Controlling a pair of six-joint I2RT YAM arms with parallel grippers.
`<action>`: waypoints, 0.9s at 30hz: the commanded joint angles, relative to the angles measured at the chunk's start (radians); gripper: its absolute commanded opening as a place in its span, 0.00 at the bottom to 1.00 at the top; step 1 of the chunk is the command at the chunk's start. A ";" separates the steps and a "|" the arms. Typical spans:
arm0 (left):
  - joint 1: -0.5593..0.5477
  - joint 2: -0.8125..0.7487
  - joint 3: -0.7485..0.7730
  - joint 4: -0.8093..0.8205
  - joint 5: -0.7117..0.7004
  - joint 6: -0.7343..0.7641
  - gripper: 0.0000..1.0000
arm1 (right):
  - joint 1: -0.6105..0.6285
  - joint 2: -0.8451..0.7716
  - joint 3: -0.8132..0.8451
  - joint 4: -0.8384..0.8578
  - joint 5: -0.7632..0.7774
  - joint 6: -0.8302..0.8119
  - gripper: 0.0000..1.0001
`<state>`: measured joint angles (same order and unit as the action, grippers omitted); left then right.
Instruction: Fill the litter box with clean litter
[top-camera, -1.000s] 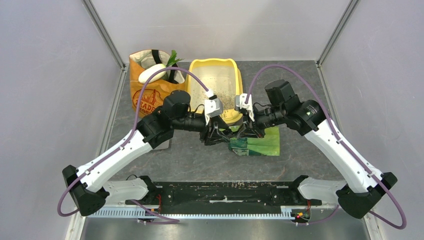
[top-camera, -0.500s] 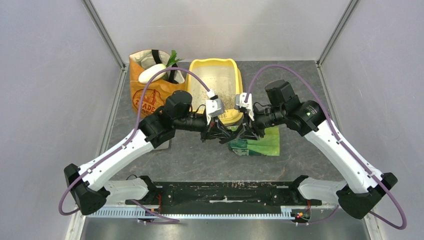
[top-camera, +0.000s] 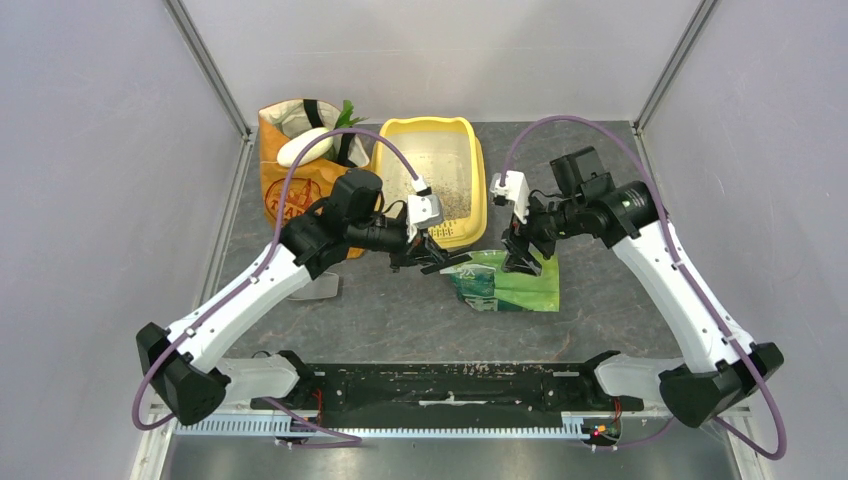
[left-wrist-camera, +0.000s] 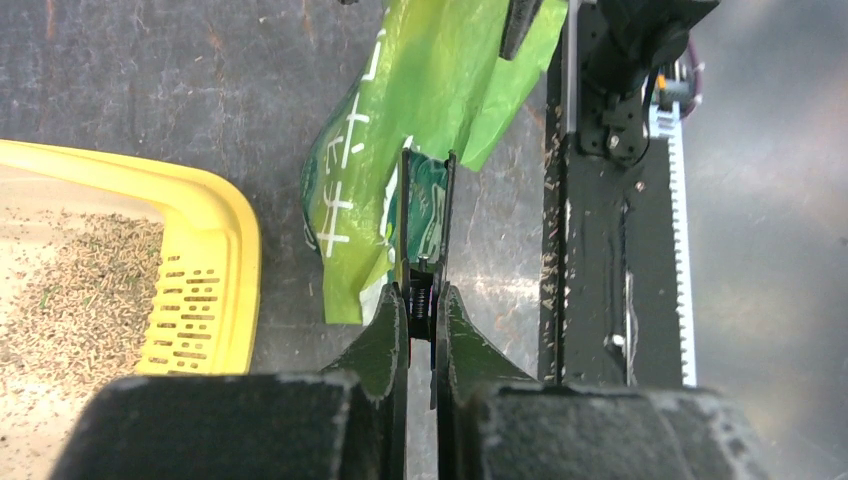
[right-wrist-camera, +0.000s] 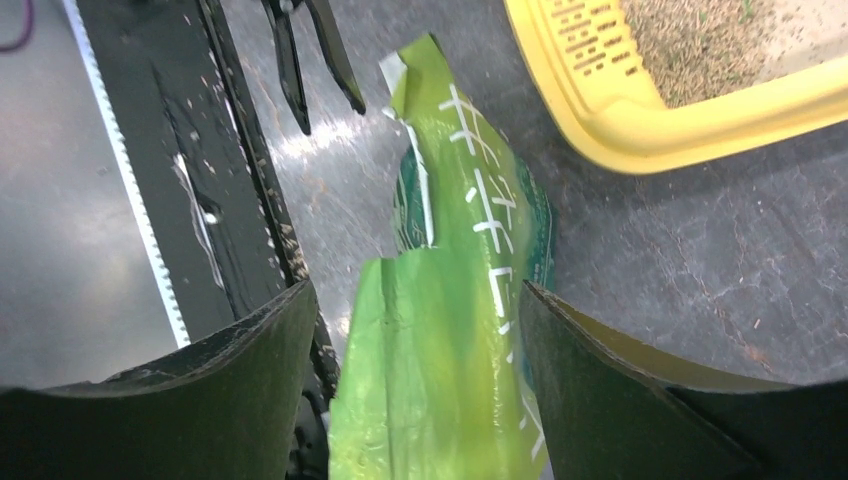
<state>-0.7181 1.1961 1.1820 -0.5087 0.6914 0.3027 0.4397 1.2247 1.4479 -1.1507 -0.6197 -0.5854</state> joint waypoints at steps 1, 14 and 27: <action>0.030 0.044 0.079 -0.097 0.039 0.201 0.02 | -0.009 0.048 -0.002 -0.066 0.067 -0.124 0.79; 0.051 0.128 0.091 -0.107 0.027 0.366 0.02 | -0.086 0.082 -0.099 -0.020 0.154 -0.197 0.57; 0.049 0.244 0.144 -0.139 -0.014 0.445 0.02 | -0.108 0.044 -0.155 -0.025 0.083 -0.297 0.13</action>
<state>-0.6708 1.4326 1.2694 -0.6579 0.6907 0.6891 0.3355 1.3037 1.3022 -1.1843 -0.4965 -0.8314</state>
